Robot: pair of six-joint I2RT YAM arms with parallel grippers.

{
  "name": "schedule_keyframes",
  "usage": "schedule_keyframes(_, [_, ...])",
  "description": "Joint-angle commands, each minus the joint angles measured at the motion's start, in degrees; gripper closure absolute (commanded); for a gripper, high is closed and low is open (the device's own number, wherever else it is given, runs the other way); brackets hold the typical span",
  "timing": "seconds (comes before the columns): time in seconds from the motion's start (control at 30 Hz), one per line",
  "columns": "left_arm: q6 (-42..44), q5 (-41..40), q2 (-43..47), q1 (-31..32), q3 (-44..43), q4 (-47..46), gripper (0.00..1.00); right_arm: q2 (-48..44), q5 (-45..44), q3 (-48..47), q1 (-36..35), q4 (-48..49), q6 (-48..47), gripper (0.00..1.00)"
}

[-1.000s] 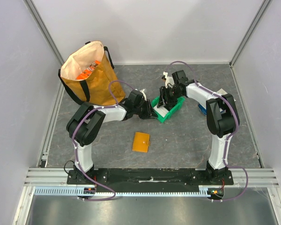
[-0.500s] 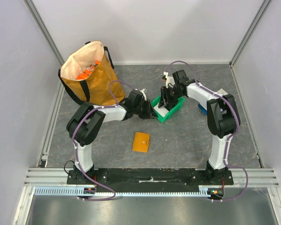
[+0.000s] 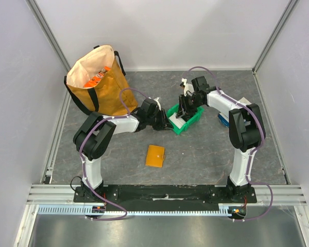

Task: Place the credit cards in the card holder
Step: Pick up the credit card from the storage box.

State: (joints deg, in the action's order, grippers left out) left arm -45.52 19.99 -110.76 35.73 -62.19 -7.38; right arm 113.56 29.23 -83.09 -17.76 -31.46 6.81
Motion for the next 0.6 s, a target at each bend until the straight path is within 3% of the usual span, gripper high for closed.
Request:
schedule_keyframes(0.0, [1.8, -1.4, -1.4, -0.5, -1.6, -0.7, 0.72, -2.6, 4.3, -1.1, 0.2, -1.9, 0.5, 0.62])
schedule_keyframes(0.57, [2.0, -1.3, -1.5, -0.7, -1.6, -0.5, 0.72, -1.9, 8.2, -0.8, 3.2, 0.1, 1.8, 0.71])
